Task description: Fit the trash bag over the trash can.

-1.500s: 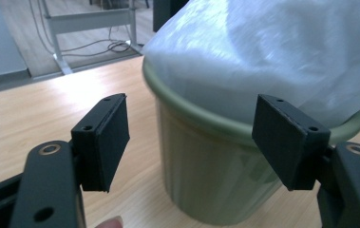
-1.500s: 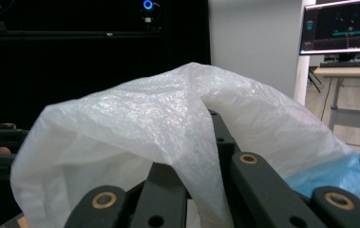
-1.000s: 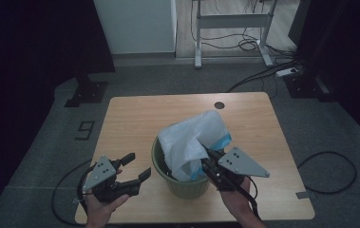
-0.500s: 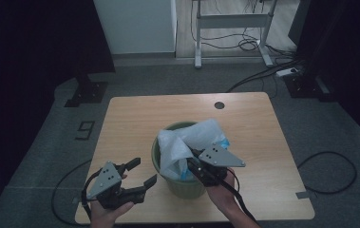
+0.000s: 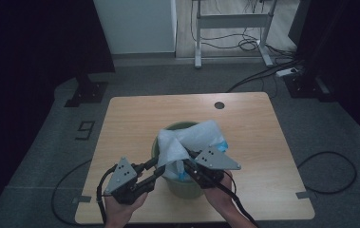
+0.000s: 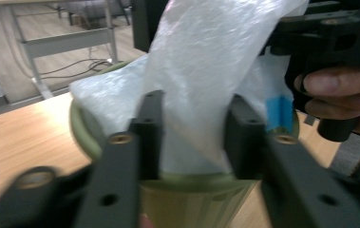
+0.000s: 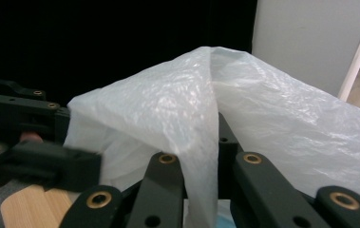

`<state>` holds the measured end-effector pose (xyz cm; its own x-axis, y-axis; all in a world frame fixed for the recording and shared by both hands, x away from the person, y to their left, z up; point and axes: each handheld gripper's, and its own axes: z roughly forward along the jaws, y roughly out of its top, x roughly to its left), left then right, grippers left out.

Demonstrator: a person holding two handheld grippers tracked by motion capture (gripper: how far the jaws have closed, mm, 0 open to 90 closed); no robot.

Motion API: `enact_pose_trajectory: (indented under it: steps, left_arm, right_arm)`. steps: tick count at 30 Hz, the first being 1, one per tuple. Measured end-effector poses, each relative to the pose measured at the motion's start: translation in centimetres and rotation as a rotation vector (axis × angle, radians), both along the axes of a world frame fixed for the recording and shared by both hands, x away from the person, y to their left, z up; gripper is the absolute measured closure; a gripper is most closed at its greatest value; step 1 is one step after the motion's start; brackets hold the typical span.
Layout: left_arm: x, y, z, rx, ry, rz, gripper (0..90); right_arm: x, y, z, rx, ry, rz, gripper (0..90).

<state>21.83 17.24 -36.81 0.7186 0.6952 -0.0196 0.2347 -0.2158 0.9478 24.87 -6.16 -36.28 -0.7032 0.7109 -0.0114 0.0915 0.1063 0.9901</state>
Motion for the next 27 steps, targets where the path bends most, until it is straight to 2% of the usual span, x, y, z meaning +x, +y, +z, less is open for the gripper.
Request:
enact_pose_trajectory:
  steps: [1, 2, 3, 4, 5, 6, 7, 8, 9, 14, 15, 19, 24, 25, 27]
  left_arm:
    - [0.3, -0.1, 0.0, -0.006, 0.007, -0.027, 76.5]
    - [0.3, -0.1, 0.0, -0.006, 0.007, -0.027, 81.8]
    - [0.5, -0.1, 0.0, -0.022, 0.010, -0.035, 81.8]
    - [0.5, -0.1, 0.0, -0.030, 0.015, -0.035, 85.9]
    - [0.6, 0.1, 0.2, -0.049, 0.008, -0.022, 89.0]
    - [0.6, 0.1, 0.2, -0.049, 0.008, -0.022, 89.4]
    - [0.4, 0.4, 0.6, -0.060, -0.011, 0.004, 89.6]
    - [0.4, 0.4, 0.6, -0.060, -0.011, 0.004, 89.7]
    - [0.3, 0.9, 0.9, -0.080, -0.025, 0.021, 89.7]
    - [0.1, 1.4, 1.3, -0.102, -0.045, 0.039, 89.8]
    - [-0.1, 1.6, 1.3, -0.108, -0.055, 0.050, 89.7]
    - [-0.2, 2.1, 1.5, -0.118, -0.068, 0.069, 89.8]
    - [-0.2, 2.8, 1.7, -0.135, -0.069, 0.076, 89.8]
    - [-0.2, 3.0, 1.8, -0.141, -0.069, 0.075, 89.8]
    - [-0.3, 3.0, 1.8, -0.145, -0.067, 0.064, 89.8]
  right_arm:
    - [-0.1, 0.0, 0.0, -0.002, -0.004, 0.001, 83.3]
    - [-0.1, 0.0, 0.0, -0.002, -0.004, 0.001, 83.3]
    - [-0.1, -0.1, -0.1, -0.004, -0.006, 0.002, 82.5]
    - [-0.2, -0.1, -0.1, -0.004, -0.008, 0.003, 80.4]
    - [-0.5, -0.2, -0.2, -0.012, -0.010, -0.004, 72.0]
    - [-0.5, -0.2, -0.2, -0.012, -0.010, -0.004, 72.0]
    - [-1.0, -0.3, -0.4, -0.034, -0.027, -0.038, 59.1]
    - [-1.4, -0.4, -0.5, -0.046, -0.040, -0.065, 55.7]
    - [-1.8, -0.4, -0.7, -0.067, -0.046, -0.091, 53.5]
    - [-2.3, -0.5, -1.3, -0.104, -0.034, -0.123, 51.6]
    - [-2.4, -0.6, -1.7, -0.116, -0.020, -0.135, 50.5]
    - [-2.4, -1.0, -2.1, -0.122, -0.002, -0.150, 50.8]
    - [-2.7, -2.0, -2.3, -0.127, -0.008, -0.176, 59.7]
    - [-2.7, -3.0, -2.3, -0.115, -0.020, -0.200, 71.1]
    - [-2.7, -3.8, -2.2, -0.100, -0.032, -0.213, 76.7]
